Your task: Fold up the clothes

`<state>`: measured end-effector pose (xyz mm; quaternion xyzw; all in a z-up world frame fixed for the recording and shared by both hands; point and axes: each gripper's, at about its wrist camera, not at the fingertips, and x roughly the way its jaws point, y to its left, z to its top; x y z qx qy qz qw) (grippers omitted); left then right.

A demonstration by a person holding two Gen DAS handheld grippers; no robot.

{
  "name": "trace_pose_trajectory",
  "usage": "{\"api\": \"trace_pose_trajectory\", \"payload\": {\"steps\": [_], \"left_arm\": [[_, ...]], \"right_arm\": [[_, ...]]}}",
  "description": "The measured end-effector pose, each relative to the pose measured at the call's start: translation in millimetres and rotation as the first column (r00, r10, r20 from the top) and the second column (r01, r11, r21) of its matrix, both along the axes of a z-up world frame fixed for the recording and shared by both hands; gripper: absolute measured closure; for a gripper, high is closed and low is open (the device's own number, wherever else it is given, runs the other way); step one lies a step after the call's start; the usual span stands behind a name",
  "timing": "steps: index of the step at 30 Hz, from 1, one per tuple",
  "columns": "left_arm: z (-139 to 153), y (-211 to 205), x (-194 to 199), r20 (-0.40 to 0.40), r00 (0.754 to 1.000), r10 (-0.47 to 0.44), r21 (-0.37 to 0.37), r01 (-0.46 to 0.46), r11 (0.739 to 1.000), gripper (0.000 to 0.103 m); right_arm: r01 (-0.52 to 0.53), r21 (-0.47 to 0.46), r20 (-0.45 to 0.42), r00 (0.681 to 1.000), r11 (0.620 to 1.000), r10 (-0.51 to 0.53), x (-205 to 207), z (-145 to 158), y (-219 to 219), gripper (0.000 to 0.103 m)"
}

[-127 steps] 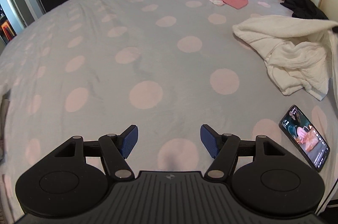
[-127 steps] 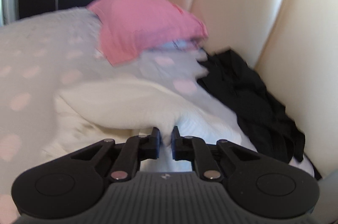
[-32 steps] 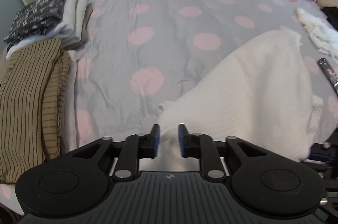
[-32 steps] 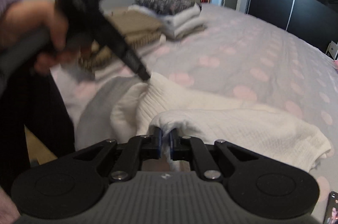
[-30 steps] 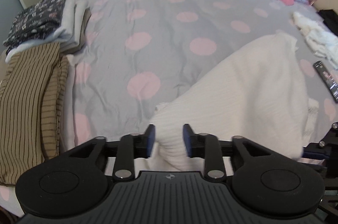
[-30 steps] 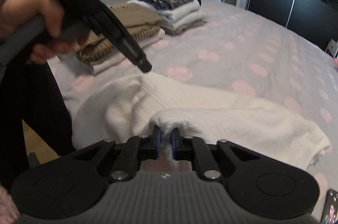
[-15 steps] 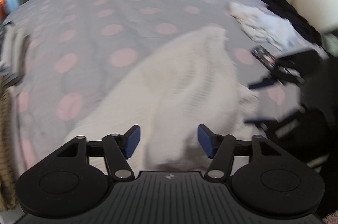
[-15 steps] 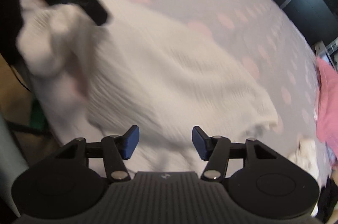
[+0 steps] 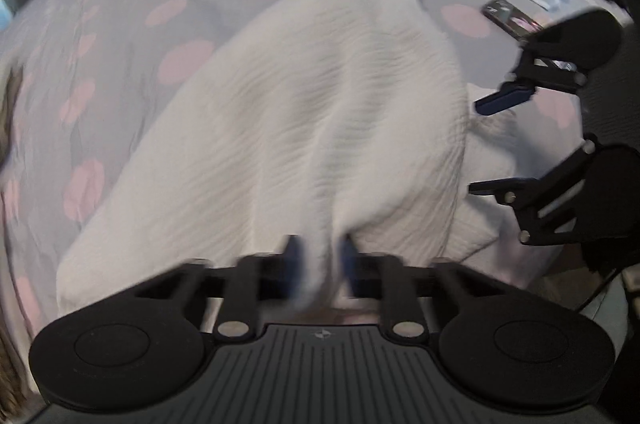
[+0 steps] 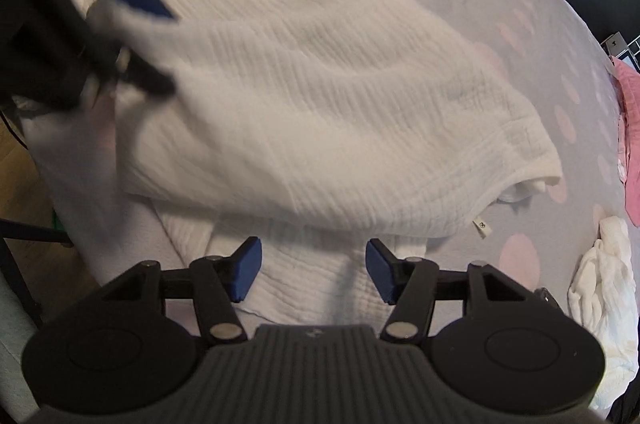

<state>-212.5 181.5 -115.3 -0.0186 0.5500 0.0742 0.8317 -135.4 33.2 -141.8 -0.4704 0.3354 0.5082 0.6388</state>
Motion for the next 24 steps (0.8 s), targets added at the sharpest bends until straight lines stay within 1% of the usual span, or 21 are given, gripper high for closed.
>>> {"api": "trace_pose_trajectory", "payload": {"steps": [3,5,11,14,17,19,23,24], "left_arm": [[8.1,22.2,-4.8,0.013,0.998,0.063,-0.011,-0.063,0.998,0.096],[20.3,41.6,-10.7,0.031,0.993,0.113,0.029,-0.114,0.993,0.096],[54.6,111.2,-32.0,0.067,0.966,0.251,0.062,-0.255,0.965,0.097],[64.5,137.7,-36.5,0.078,0.951,0.299,0.110,-0.306,0.946,0.097],[60.8,153.6,-35.5,0.074,0.942,0.327,0.141,-0.334,0.932,0.097],[55.4,162.5,-34.4,0.069,0.937,0.343,0.157,-0.349,0.924,0.097],[44.7,180.3,-32.4,0.061,0.925,0.374,0.188,-0.379,0.906,0.097],[42.0,184.7,-31.8,0.059,0.922,0.382,0.196,-0.386,0.901,0.095]], "right_arm": [[0.015,-0.001,0.006,1.000,1.000,-0.015,5.9,-0.7,3.5,0.038],[0.025,0.005,0.004,1.000,1.000,-0.025,9.8,1.1,6.6,0.038],[0.036,0.042,-0.028,0.999,0.998,-0.035,15.5,9.7,11.7,0.036],[0.027,0.047,-0.036,0.999,0.999,-0.025,15.2,14.8,13.8,0.036],[0.011,0.051,-0.034,0.999,0.999,-0.009,16.2,20.8,17.7,0.036],[-0.011,0.057,-0.009,1.000,0.998,0.012,17.1,24.7,21.6,0.033],[-0.081,0.066,0.077,0.994,0.994,0.076,21.1,28.6,19.9,0.031],[-0.101,0.065,0.099,0.991,0.993,0.094,23.5,28.7,21.5,0.031]]}}
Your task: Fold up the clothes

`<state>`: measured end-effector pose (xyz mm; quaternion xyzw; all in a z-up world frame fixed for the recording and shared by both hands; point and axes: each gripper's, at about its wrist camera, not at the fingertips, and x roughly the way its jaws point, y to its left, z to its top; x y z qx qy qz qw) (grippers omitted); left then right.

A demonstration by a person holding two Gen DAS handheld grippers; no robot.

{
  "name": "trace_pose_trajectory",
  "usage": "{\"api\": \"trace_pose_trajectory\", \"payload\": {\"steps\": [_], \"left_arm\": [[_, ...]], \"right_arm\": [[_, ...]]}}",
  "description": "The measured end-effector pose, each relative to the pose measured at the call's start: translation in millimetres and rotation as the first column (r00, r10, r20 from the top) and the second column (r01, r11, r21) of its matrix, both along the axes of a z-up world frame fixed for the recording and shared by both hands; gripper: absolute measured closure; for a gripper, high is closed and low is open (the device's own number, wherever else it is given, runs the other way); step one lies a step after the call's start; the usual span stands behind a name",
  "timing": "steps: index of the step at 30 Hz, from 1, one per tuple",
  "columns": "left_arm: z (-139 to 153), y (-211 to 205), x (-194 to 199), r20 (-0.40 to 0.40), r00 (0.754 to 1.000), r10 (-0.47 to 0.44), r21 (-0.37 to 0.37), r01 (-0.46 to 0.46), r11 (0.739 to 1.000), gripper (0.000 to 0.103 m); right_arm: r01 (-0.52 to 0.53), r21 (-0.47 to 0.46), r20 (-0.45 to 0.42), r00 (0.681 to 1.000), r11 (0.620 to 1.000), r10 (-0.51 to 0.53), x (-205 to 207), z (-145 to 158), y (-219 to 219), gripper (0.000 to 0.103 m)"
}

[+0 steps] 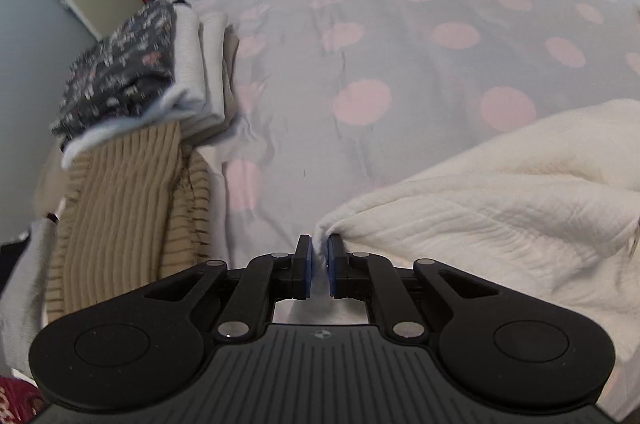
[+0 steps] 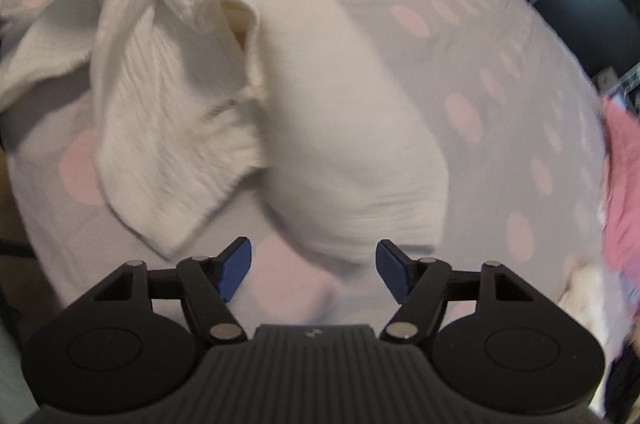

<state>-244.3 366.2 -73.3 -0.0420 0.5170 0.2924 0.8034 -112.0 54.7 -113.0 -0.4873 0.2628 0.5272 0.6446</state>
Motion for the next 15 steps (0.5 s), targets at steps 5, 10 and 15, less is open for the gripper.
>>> {"api": "trace_pose_trajectory", "payload": {"steps": [5,10,15], "left_arm": [[-7.3,-5.0,2.6,0.002,1.000,-0.017,0.046,0.017,0.999,0.084],[4.1,-33.3,1.7,0.049,0.993,-0.105,0.104,0.100,0.990,0.053],[8.2,-52.0,-3.0,0.077,0.982,-0.172,0.083,0.165,0.983,0.053]], "right_arm": [[-0.019,0.018,0.065,0.998,1.000,0.018,-5.2,9.3,24.0,0.031],[-0.114,0.020,0.094,0.989,0.993,0.111,-26.2,5.5,23.7,0.031],[-0.205,0.026,0.163,0.966,0.978,0.198,-43.8,3.5,23.6,0.031]]}}
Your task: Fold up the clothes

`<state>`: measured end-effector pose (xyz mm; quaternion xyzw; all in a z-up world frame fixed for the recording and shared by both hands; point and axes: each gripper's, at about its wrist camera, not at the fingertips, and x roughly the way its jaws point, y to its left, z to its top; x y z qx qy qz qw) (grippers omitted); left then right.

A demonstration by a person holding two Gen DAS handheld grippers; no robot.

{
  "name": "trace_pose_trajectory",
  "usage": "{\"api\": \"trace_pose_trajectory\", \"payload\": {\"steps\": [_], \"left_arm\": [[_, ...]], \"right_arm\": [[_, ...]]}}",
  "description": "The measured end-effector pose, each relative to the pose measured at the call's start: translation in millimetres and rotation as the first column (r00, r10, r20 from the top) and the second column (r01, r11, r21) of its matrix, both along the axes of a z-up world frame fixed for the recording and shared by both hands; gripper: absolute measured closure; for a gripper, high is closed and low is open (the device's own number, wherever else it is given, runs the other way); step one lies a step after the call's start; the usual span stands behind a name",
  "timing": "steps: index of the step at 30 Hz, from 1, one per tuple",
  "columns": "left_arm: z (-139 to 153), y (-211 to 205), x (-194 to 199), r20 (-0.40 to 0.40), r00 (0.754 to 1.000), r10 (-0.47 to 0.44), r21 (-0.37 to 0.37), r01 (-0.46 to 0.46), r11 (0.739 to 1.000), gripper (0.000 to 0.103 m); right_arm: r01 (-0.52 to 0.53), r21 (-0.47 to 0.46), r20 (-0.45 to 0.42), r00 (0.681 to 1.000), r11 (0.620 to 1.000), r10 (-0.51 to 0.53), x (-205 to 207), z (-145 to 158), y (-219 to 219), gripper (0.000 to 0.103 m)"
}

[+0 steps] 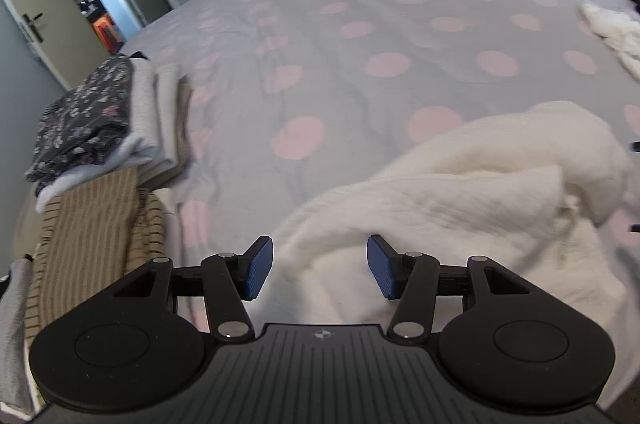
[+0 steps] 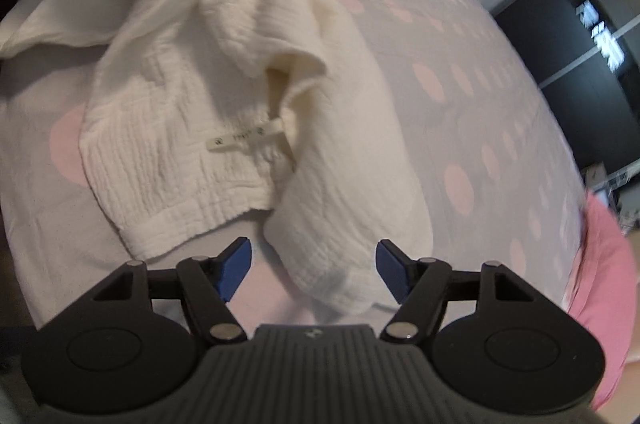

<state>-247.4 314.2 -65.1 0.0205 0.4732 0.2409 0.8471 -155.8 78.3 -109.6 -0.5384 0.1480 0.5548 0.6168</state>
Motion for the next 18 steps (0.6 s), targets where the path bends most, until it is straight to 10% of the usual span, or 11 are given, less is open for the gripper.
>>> {"api": "trace_pose_trajectory", "payload": {"steps": [9,18], "left_arm": [[-19.6,-65.9,4.7,-0.060,0.944,-0.324,0.053,0.327,0.943,0.044],[-76.9,-106.1,23.2,-0.208,0.868,-0.451,0.186,0.488,0.853,0.044]], "right_arm": [[0.029,0.002,0.022,0.999,1.000,-0.029,7.5,-15.7,-8.7,0.033],[-0.007,-0.017,0.089,0.996,1.000,0.009,7.8,-32.3,-12.8,0.033]]}}
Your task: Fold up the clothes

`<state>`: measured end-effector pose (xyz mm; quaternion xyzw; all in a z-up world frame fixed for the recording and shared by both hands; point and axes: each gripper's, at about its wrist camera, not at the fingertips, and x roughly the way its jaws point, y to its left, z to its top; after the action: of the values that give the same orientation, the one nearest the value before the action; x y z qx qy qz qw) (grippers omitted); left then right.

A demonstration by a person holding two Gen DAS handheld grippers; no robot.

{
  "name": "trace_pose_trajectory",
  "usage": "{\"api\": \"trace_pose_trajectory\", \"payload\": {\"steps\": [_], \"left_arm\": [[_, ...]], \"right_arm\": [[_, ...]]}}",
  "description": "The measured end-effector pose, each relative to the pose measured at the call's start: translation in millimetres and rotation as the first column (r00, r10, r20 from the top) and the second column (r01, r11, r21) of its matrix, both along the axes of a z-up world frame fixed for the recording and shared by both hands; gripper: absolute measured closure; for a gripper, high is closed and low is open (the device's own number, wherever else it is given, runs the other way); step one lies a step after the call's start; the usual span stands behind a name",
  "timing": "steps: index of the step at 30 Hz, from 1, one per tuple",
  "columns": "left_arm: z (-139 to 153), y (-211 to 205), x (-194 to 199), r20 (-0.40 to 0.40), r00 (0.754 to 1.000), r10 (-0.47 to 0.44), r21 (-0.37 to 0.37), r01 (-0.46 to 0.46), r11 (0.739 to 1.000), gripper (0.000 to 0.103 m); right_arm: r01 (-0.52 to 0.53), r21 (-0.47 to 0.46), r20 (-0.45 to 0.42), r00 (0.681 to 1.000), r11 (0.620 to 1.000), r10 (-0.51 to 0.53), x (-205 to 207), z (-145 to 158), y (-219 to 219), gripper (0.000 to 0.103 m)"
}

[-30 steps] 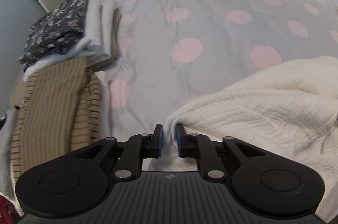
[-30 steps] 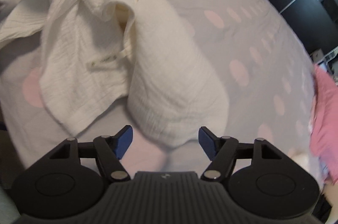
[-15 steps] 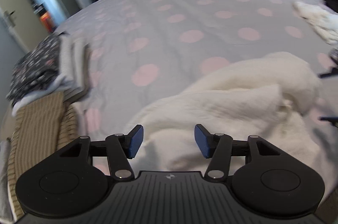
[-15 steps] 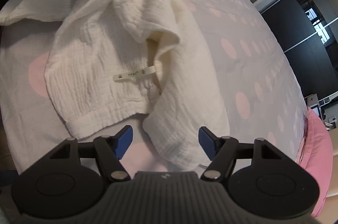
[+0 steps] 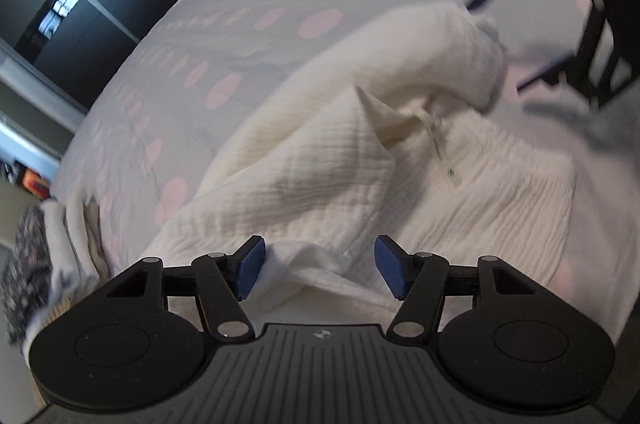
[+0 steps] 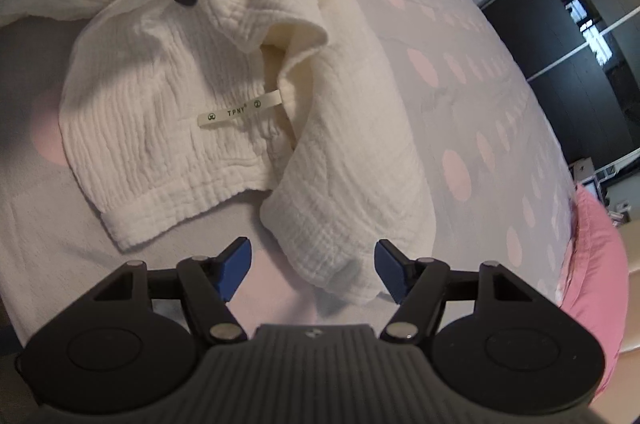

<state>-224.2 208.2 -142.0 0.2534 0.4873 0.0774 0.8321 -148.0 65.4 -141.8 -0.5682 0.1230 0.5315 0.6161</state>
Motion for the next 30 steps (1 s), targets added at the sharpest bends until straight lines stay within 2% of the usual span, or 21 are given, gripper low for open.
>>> {"api": "trace_pose_trajectory", "payload": {"steps": [4,9,11,14,15,16,19,21,23,25,30], "left_arm": [[-15.1,-6.0,-0.1,-0.022,0.999,-0.046,0.077,0.048,0.996,0.044],[-29.5,-5.9,3.3,-0.042,0.998,-0.056,0.134,0.061,0.989,0.044],[-31.0,-2.7,6.6,-0.044,0.998,-0.039,0.138,0.045,0.989,0.051],[-26.0,4.3,9.5,-0.034,0.999,-0.007,0.104,0.011,0.995,0.062],[-22.0,6.9,10.1,-0.025,1.000,0.005,0.086,-0.003,0.996,0.068],[-17.9,9.4,10.7,-0.016,1.000,0.018,0.068,-0.017,0.998,0.070],[-2.2,19.3,11.2,0.024,0.997,0.078,-0.018,-0.077,0.997,0.080],[11.6,27.4,10.8,0.062,0.989,0.131,-0.080,-0.126,0.989,0.084],[26.1,34.7,8.7,0.116,0.976,0.182,-0.110,-0.169,0.979,0.089],[42.2,41.8,5.9,0.178,0.958,0.224,-0.113,-0.206,0.972,0.089],[83.0,62.1,-7.1,0.291,0.897,0.334,-0.196,-0.286,0.938,0.092]], "right_arm": [[-0.034,-0.016,0.041,0.999,0.999,0.035,-2.1,-7.5,-2.5,0.033],[-0.081,-0.042,0.095,0.992,0.996,0.085,-5.0,-17.8,-5.9,0.033],[-0.095,-0.045,0.115,0.988,0.994,0.099,-4.8,-22.0,-6.9,0.034],[-0.104,-0.035,0.158,0.981,0.994,0.109,-2.1,-26.9,-8.7,0.041],[-0.102,-0.038,0.168,0.980,0.994,0.106,-0.6,-28.0,-9.1,0.048],[-0.097,-0.042,0.178,0.979,0.994,0.103,1.0,-29.0,-9.5,0.058],[-0.062,-0.023,0.187,0.980,0.998,0.065,5.8,-25.8,-8.4,0.077],[-0.030,0.035,0.197,0.980,0.999,0.023,7.6,-16.3,-7.1,0.083],[0.000,0.093,0.204,0.979,0.996,-0.019,9.5,-6.9,-5.8,0.086],[0.032,0.159,0.213,0.975,0.987,-0.066,11.7,3.8,-4.1,0.090],[0.129,0.338,0.201,0.958,0.932,-0.205,21.8,37.5,-0.1,0.092]]}}
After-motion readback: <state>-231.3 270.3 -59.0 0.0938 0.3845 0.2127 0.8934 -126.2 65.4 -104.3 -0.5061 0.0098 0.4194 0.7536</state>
